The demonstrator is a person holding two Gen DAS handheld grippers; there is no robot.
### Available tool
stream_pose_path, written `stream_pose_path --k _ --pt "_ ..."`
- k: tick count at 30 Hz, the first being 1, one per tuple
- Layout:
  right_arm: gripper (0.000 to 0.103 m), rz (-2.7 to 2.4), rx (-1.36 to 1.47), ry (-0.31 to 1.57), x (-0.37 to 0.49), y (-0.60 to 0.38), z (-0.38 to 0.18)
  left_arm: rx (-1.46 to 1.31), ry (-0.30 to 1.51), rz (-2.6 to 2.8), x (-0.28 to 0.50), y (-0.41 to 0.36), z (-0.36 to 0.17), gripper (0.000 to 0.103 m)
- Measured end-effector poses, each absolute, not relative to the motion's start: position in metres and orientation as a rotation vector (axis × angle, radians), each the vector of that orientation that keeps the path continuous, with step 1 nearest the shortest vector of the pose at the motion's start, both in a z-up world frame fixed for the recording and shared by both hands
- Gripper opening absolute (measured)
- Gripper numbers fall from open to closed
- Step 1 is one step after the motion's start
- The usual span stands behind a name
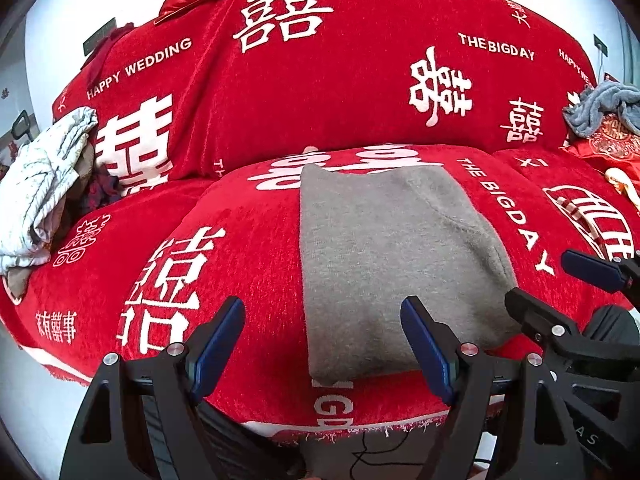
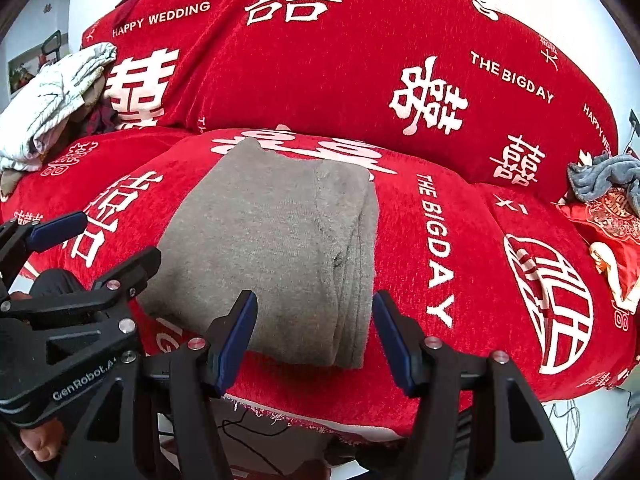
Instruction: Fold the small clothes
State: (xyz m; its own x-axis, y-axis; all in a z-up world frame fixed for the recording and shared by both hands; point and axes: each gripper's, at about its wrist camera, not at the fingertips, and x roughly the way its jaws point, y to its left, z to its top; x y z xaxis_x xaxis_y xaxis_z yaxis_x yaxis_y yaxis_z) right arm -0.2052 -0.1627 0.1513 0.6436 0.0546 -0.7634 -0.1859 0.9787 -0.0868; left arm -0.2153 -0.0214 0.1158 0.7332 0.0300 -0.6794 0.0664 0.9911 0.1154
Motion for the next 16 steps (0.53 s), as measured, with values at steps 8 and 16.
stream_pose_path --k 8,16 --pt "0.064 0.138 -0.165 0.859 -0.2049 -0.1628 0.1536 0.118 0.758 -0.029 -0.2145 -0.0180 0.1150 0.081" --pt "0.064 0.139 -0.163 0.864 -0.2041 -0.1625 0.1527 0.112 0.764 -0.034 -0.2144 -0.0169 0.1137 0.081"
